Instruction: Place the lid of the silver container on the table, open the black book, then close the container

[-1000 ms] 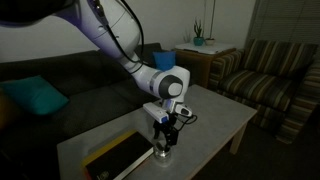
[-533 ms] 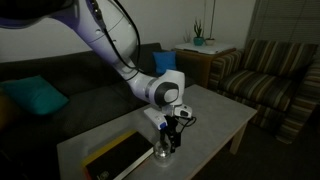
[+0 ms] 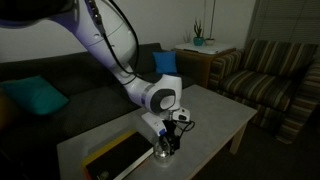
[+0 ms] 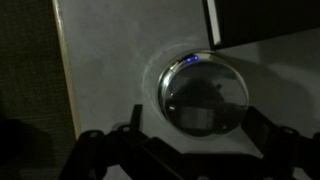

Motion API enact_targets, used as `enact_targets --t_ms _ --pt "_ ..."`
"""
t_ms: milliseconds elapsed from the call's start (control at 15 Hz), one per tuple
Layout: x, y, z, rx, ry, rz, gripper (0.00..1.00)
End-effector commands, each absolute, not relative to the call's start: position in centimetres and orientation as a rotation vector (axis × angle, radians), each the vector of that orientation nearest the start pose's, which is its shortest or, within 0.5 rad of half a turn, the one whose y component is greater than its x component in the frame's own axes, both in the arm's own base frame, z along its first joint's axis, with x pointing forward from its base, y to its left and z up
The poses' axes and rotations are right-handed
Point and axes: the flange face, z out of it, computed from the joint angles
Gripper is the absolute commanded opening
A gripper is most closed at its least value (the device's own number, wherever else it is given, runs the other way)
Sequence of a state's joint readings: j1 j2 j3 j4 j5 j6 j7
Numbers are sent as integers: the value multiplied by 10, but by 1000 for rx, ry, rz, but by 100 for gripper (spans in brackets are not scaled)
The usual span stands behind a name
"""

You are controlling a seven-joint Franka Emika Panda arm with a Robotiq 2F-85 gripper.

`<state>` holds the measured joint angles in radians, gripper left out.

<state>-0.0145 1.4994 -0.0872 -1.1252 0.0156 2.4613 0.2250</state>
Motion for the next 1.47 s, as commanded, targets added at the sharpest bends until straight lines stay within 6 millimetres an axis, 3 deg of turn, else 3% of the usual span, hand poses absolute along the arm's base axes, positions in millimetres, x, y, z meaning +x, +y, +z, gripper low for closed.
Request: enact_targets --t_ms 0,467,667,1067,1400 --pt "648 -56 -135 -3200 383 310 100" --pt "653 -56 -131 -3133 212 213 100" --pt "649 -55 -132 -3075 155 294 100" --pt "639 -52 -120 -3109 278 531 100" --pt "645 -49 -108 -3151 365 507 100"
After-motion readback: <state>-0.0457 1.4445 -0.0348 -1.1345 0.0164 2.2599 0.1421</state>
